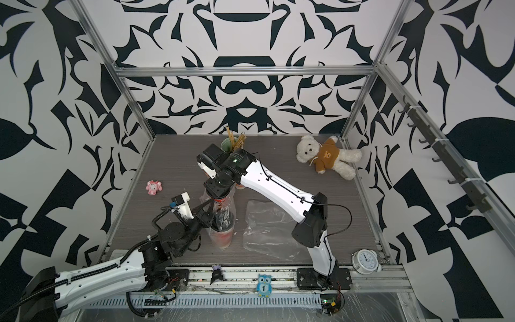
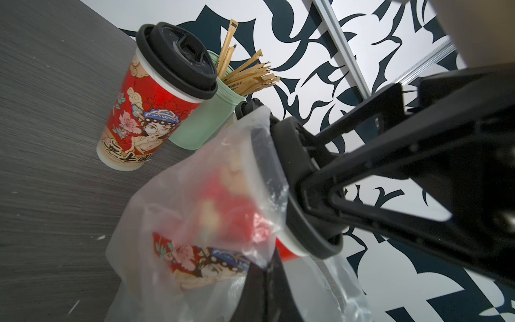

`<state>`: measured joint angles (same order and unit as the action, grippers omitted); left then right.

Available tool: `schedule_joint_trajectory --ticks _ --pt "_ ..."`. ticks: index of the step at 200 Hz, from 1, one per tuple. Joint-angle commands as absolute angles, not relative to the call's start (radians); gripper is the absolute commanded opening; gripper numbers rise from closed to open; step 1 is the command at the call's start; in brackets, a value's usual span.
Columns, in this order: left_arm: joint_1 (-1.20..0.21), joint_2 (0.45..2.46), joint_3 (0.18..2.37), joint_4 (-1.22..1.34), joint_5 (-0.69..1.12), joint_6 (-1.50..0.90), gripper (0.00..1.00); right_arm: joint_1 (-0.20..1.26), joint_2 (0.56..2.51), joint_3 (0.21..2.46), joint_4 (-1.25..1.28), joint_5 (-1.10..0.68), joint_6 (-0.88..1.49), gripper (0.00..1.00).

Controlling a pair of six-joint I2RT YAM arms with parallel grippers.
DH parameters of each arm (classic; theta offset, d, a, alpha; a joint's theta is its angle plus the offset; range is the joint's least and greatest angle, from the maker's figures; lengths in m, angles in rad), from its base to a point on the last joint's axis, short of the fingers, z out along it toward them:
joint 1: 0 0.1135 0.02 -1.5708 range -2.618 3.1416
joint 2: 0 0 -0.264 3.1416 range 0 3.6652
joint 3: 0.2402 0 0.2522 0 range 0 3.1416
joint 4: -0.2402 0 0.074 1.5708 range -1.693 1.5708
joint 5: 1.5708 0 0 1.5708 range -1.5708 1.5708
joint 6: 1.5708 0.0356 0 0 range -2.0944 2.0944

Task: Pack milk tea into plastic carrier bags
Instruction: Place the milk tea cup in the plastic carrier bag.

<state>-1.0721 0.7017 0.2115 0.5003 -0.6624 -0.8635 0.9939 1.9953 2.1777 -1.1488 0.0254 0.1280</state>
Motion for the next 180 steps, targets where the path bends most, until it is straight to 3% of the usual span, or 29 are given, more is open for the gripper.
schedule_joint_trajectory --ticks 1,180 --pt "-1.075 0.693 0.253 0.549 -0.688 -0.841 0.00 1.005 1.998 2.205 -1.178 0.037 0.116 0.15" --pt "-1.075 0.691 0.262 0.602 -0.723 -0.772 0.00 1.023 2.022 2.125 -1.155 0.014 0.132 0.15"
